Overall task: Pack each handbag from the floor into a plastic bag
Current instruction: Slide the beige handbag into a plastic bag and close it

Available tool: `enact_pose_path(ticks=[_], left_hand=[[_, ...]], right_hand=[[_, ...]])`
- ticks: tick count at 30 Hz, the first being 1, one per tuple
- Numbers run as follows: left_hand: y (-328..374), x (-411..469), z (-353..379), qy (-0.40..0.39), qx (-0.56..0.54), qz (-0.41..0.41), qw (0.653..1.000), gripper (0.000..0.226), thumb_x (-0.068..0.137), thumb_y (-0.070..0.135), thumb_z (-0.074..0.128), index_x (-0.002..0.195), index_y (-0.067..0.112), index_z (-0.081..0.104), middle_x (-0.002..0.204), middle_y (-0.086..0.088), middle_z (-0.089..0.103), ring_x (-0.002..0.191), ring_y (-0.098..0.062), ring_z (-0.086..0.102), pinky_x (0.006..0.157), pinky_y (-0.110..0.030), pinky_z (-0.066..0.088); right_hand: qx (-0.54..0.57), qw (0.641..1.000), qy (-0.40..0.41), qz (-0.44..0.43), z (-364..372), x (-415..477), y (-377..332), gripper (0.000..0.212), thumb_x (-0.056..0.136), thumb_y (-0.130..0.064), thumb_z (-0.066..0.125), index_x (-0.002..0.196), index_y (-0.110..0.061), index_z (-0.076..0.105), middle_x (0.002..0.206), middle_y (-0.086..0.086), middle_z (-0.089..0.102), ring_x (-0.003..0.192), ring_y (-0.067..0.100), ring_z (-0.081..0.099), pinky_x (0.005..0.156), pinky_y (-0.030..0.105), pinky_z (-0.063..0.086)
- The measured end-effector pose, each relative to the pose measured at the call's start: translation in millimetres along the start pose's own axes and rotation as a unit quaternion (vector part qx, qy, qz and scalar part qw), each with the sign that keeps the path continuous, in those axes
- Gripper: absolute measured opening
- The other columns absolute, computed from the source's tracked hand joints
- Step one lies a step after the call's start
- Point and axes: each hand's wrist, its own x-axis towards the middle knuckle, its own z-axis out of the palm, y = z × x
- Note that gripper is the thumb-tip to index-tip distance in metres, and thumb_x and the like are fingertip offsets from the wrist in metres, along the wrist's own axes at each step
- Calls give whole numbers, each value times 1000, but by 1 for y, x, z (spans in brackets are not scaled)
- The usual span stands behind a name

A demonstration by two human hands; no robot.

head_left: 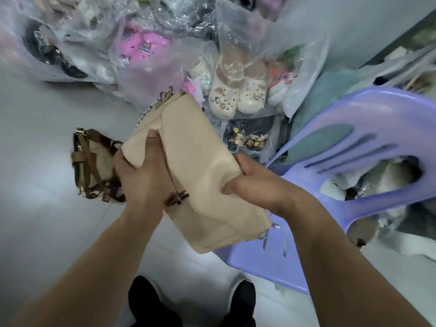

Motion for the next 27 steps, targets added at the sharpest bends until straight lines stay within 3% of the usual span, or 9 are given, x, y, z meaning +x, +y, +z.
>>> enact_pose_path(ticks=[2, 4, 7, 12, 17, 22, 24, 26, 27], left_hand=[[-23, -27, 25, -8, 4, -31, 999, 77, 78, 69, 67, 139, 31, 38, 116, 14, 57, 105, -11, 60, 92, -26, 47], [-51, -53, 47, -2, 18, -58, 998, 84, 73, 75, 65, 141, 35, 35, 117, 9, 57, 106, -19, 60, 101, -37, 48], [-98, -96, 78, 14, 46, -101, 994, 76, 78, 72, 63, 139, 37, 33, 114, 6, 54, 107, -26, 58, 102, -46, 48], [-165, -169, 122, 58, 61, -234, 969, 71, 79, 70, 60, 132, 31, 31, 92, 5, 47, 100, -33, 57, 94, -53, 52], [-197, -200, 162, 105, 88, -297, 945, 68, 86, 63, 56, 135, 24, 29, 108, -4, 42, 95, -33, 43, 95, -55, 51], [-205, -201, 181, 133, 71, -299, 942, 65, 88, 57, 58, 136, 26, 28, 117, -2, 39, 100, -35, 46, 88, -51, 55], [-205, -199, 188, 154, 73, -288, 942, 66, 86, 54, 59, 138, 27, 28, 131, -5, 42, 106, -37, 48, 86, -50, 53], [-205, -203, 193, 151, 182, -212, 948, 66, 90, 46, 57, 145, 27, 25, 146, -14, 35, 122, -41, 44, 98, -51, 41], [-205, -207, 194, 141, 253, -128, 949, 67, 91, 39, 58, 148, 26, 25, 150, -15, 31, 129, -40, 39, 104, -50, 35]], right_hand=[[-12, 999, 48, -7, -20, -12, 27, 28, 91, -22, 66, 114, -33, 54, 106, -10, 68, 91, 9, 66, 71, 28, 54], [-45, 994, 99, -8, -36, -17, 59, 18, 89, -28, 64, 105, -33, 56, 103, -6, 68, 91, 13, 66, 71, 29, 53], [-121, 981, 149, 6, -58, -22, 109, 24, 85, -32, 62, 107, -27, 57, 112, 4, 61, 101, 21, 61, 68, 29, 44], [-186, 968, 161, 42, -91, -32, 189, 52, 77, -38, 55, 129, -35, 54, 116, 5, 57, 108, 34, 61, 96, 45, 49], [-239, 959, 141, 59, -113, -21, 246, 56, 91, -27, 55, 145, -37, 44, 130, 3, 53, 123, 33, 50, 103, 42, 31], [-250, 955, 153, 35, -116, -5, 276, 58, 95, -25, 53, 149, -36, 39, 136, 4, 54, 127, 36, 44, 105, 43, 29], [-242, 958, 155, 21, -117, 0, 282, 58, 94, -21, 54, 148, -36, 41, 137, 4, 54, 127, 35, 44, 105, 42, 29], [-216, 963, 159, 1, -119, 1, 289, 57, 94, -18, 54, 147, -34, 44, 139, 3, 55, 129, 33, 47, 107, 40, 30], [-196, 967, 162, -12, -121, 0, 293, 55, 94, -17, 54, 146, -32, 47, 141, 3, 56, 130, 32, 48, 109, 40, 32]])
